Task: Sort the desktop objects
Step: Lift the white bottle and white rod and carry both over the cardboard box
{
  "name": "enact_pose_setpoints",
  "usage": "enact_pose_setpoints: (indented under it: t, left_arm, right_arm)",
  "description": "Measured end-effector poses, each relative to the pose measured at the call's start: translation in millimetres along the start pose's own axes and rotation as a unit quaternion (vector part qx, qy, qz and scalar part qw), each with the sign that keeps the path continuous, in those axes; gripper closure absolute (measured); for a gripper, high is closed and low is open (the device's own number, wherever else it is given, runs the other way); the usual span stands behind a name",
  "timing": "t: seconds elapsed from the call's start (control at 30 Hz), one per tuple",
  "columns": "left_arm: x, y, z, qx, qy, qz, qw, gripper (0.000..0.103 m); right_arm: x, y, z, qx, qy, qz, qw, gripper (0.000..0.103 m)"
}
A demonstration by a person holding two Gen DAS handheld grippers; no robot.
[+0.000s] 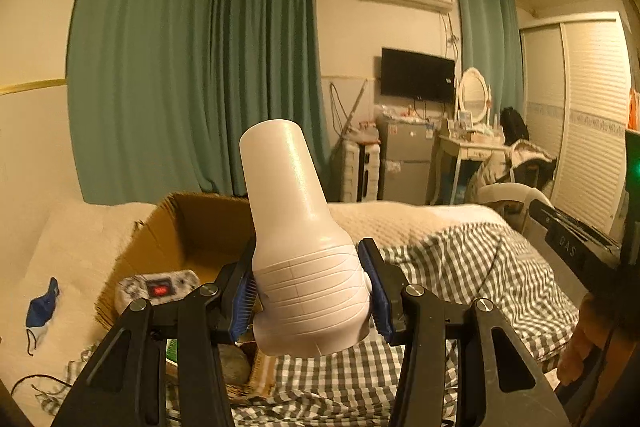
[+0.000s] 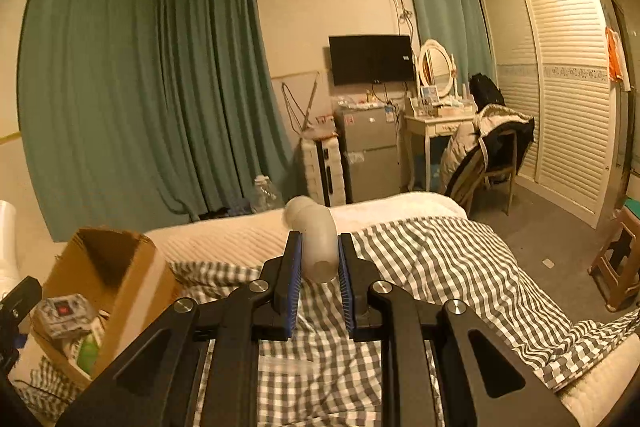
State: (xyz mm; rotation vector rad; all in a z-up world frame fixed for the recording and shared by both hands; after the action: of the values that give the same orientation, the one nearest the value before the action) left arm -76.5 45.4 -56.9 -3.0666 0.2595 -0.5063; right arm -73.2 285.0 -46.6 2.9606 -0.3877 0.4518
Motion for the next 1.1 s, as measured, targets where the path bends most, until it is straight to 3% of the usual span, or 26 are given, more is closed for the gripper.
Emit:
enact_pose_setpoints:
  t: [0.6,1.1]
  left_arm:
    - [45.4,44.3,-45.7,-0.002,-0.065,-0.016,0.9978,0.054]
    - [52.7,94.4,-60.2,0.015,-0.075,-0.037,0.9964,0.054]
  right_arm:
    - [91.2,68.3,-60.2,-0.007,-0.100,-0.038,0.994,0.087]
    - [136.3,137.0,-80.2,0.011,-0.152,-0.078,0.985,0.087]
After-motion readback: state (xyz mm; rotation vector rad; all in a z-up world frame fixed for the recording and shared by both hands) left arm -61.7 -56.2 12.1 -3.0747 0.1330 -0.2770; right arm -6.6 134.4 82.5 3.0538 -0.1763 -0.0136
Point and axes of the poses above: each gripper's, at about its wrist camera, not at the fingertips, and x roughly against the way its jaws point, y to its left, z to its underside, the point moved 9 cm from there along -x, roughly the way its jaws point, and after that the axes turned 3 degrees about x, right-handed, at the moved point
